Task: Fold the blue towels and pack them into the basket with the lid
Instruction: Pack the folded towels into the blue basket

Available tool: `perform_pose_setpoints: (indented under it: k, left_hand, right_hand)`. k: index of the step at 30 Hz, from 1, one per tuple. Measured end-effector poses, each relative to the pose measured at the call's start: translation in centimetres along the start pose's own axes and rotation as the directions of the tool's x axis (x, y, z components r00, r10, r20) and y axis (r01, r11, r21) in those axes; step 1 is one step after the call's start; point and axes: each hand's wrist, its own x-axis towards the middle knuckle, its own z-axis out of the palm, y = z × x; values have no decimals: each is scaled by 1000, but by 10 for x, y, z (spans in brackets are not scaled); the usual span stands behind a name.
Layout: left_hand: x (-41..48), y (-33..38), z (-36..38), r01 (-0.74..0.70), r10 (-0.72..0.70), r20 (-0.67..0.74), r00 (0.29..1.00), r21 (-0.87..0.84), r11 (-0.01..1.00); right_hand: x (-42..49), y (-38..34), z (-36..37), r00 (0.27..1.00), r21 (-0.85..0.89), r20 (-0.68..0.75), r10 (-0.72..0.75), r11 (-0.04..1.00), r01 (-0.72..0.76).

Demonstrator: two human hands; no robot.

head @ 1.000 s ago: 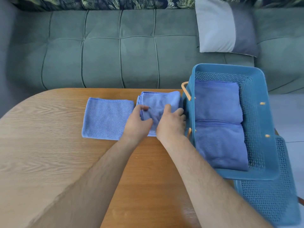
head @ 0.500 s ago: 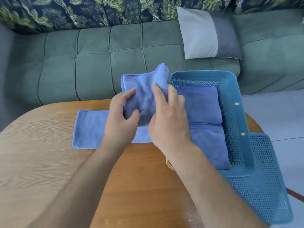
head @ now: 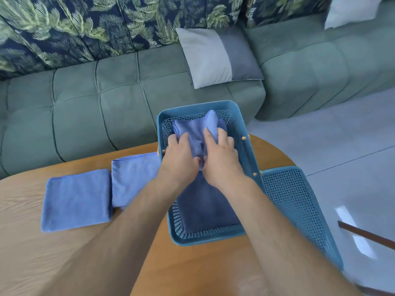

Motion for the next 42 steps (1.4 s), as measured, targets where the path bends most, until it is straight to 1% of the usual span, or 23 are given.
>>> perform_pose_setpoints:
  k: [3,5,6,7,8,9,10,12,14,16,20,22,24,27,29,31,33,34,36,38,42]
  left_hand:
    - [9,2,10,31,-36,31,999,172,985]
    - [10,2,15,38,-43,8,999,342,939]
    - [10,2,17,28,-21,-20,1000,422,906]
    - [12,2,18,-10,32,-36,999,485,875]
    - [14,2,18,-77,105,-23,994,528,846]
    - [18,1,18,-154,172,21,985,558,816]
    - [23,-1,17,-215,203,86,975,576,789]
    - [34,-6,17,-239,162,180,970,604,760]
    - [47,-9,22,-212,102,207,973,624,752]
    - [55,-8,30,-185,61,217,974,614,767]
    - [59,-4,35,-156,60,177,982,604,782]
    - [55,-5,30,-190,107,171,979,598,778]
    - [45,-10,21,-245,202,139,970,534,810]
    - [20,-23,5,-310,340,-17,940,372,875]
    - [-1,-36,-11,-308,348,-145,926,241,920]
    - [-19,-52,-28,-284,305,-213,928,123,951]
    - [-32,-72,-42,-247,255,-234,938,60,967]
    - [-37,-84,-49,-222,225,-242,944,41,974]
    - [-44,-114,-59,-164,162,-244,956,15,986]
    - [-51,-147,-67,-87,85,-237,968,3,996]
    - [-68,-215,-75,157,-153,-177,972,12,988]
  right_hand:
    - [11,10,9,997,-80,4,74,994,-74]
    - [14,12,13,987,-135,-35,155,978,-159]
    - [15,11,14,985,-159,-70,158,973,-168]
    - [16,8,15,988,-181,-93,121,974,-136]
    - [18,6,16,994,-211,-90,55,975,-73]
    - [22,6,18,998,-239,-66,-14,971,-2]
    - [26,7,20,998,-251,-30,-61,967,51]
    - [36,15,27,997,-228,48,-62,971,72]
    - [43,24,38,994,-225,104,-30,973,53]
    - [47,29,49,992,-264,122,-34,962,65]
    - [51,28,50,986,-278,164,-28,958,73]
    - [48,28,41,983,-259,178,-34,963,80]
    - [38,26,30,988,-227,145,-57,970,90]
    - [8,10,14,995,-159,29,-100,982,104]
    - [-13,-13,5,988,-87,-63,-144,987,138]
    - [-27,-40,2,973,-28,-152,-172,985,170]
    - [-35,-69,6,952,-22,-223,-211,977,211]
    - [-37,-86,10,942,-28,-236,-239,971,239]
    - [-38,-119,19,934,-36,-198,-297,954,296]
    - [-37,-150,32,936,-34,-105,-336,942,334]
    - [-39,-197,77,942,-5,49,-333,943,333]
